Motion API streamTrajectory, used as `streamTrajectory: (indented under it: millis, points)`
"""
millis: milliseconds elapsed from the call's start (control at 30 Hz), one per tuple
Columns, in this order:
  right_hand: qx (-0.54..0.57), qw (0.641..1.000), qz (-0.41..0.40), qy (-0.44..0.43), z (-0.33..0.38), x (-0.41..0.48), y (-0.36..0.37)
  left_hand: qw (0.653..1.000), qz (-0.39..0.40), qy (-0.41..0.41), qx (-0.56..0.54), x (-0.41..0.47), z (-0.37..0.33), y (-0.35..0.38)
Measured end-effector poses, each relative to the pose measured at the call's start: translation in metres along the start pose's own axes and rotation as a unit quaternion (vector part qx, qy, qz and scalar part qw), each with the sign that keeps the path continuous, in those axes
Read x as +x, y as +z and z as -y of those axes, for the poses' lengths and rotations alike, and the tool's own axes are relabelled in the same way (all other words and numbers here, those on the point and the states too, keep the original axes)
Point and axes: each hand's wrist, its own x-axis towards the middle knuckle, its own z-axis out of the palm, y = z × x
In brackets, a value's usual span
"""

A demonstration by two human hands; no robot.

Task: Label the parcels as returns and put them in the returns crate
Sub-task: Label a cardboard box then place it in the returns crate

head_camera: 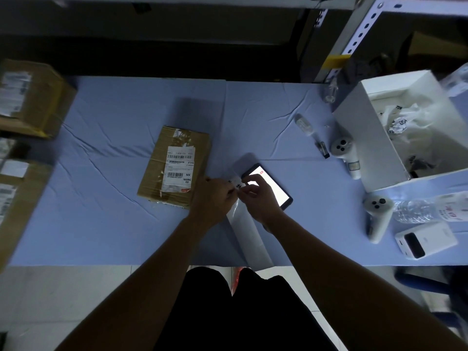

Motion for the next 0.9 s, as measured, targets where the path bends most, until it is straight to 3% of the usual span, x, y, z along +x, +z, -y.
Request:
streamTrajectory:
  millis: [167,333,500,767,900]
  points:
    - [-0.004,1.000,0.001,-0.014,-0.001,0.000,-0.001,0.999,0.040,-0.003,-0.007,0.001,0.003,-0.001]
    - [-0.001,1.000,0.008,-0.014,0.001,-0.001,-0.001,0.995,-0.001,-0.065,-0.073,0.002,0.006,0.001]
    - [0.019,1.000,0.005,-0.006,-0.002,-0.002,-0.001,0.993,0.017,-0.094,-0.068,0.005,0.007,0.005]
    - [0.025,1.000,0.011,0.011,0.000,-0.002,-0.005,0.985,0.049,-0.065,-0.152,-0.004,0.018,0.002]
    - [0.048,0.998,0.024,0.023,-0.003,-0.003,-0.005,0.984,0.071,-0.112,-0.121,-0.002,0.014,-0.001]
